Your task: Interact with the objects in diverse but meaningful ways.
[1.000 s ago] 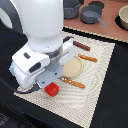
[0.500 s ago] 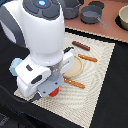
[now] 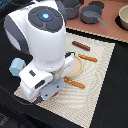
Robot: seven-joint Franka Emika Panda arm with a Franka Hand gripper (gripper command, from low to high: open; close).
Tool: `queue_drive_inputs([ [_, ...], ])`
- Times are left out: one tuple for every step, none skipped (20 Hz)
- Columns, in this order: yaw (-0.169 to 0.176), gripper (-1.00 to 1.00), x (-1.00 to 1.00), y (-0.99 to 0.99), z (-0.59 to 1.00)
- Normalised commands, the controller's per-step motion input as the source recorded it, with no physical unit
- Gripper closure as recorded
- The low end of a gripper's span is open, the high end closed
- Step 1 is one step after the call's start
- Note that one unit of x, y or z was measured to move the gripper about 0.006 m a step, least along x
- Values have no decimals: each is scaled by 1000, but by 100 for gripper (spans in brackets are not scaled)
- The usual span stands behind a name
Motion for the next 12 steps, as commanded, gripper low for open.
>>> queue_drive_inputs([
  [0,100,69,-320,-37],
  [0,100,86,-311,-9],
  [0,100,106,-286,0],
  [0,100,126,-266,0],
  [0,100,131,-263,0],
  [0,100,131,-257,0],
  [0,100,177,-237,0],
  [0,100,194,-234,0],
  [0,100,200,-231,0],
  [0,100,283,-234,14],
  [0,100,429,-260,220],
  [-31,100,369,-229,511],
])
